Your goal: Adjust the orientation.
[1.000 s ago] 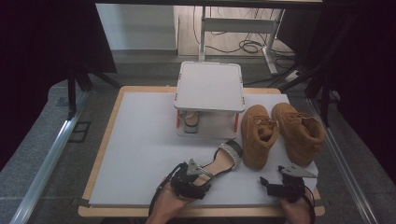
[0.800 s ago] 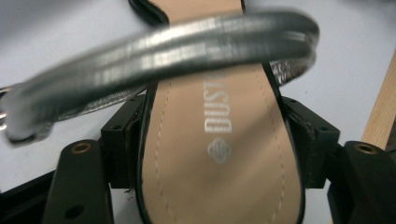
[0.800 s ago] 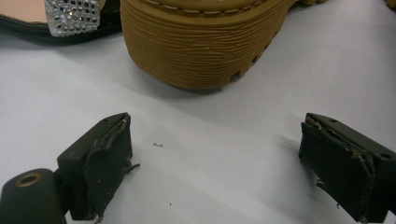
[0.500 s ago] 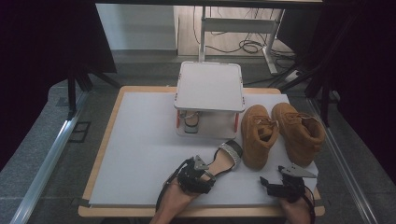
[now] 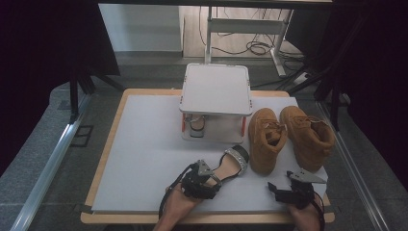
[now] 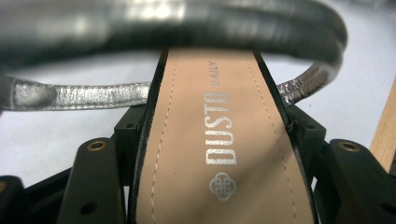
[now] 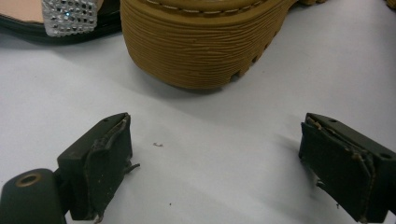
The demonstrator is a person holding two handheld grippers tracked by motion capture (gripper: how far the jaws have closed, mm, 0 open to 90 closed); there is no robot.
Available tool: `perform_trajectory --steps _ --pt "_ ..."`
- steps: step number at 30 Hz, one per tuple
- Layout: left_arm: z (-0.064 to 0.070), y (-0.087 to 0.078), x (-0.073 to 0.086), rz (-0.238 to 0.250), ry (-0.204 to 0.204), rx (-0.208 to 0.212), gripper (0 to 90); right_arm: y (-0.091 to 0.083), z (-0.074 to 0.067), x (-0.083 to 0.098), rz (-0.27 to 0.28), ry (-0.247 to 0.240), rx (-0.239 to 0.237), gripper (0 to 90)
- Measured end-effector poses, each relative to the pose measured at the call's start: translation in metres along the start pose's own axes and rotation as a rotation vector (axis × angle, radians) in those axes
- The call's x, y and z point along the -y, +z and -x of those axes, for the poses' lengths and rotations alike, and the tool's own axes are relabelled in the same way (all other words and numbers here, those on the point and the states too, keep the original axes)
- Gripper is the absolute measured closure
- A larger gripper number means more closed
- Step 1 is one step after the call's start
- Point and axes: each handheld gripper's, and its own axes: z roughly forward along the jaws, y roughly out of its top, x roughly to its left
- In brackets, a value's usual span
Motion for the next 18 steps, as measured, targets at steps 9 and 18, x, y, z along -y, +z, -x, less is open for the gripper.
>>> perform_trajectory --steps 9,18 --pt "-0.005 -0.013 0.004 0.038 -0.015 -0.014 39.1 0.000 0.000 0.000 0.000 0.000 0.000 9.9" --pt "-0.004 -0.021 -0.001 0.077 -0.019 -0.030 39.1 0.000 0.000 0.000 0.000 0.001 0.000 9.9"
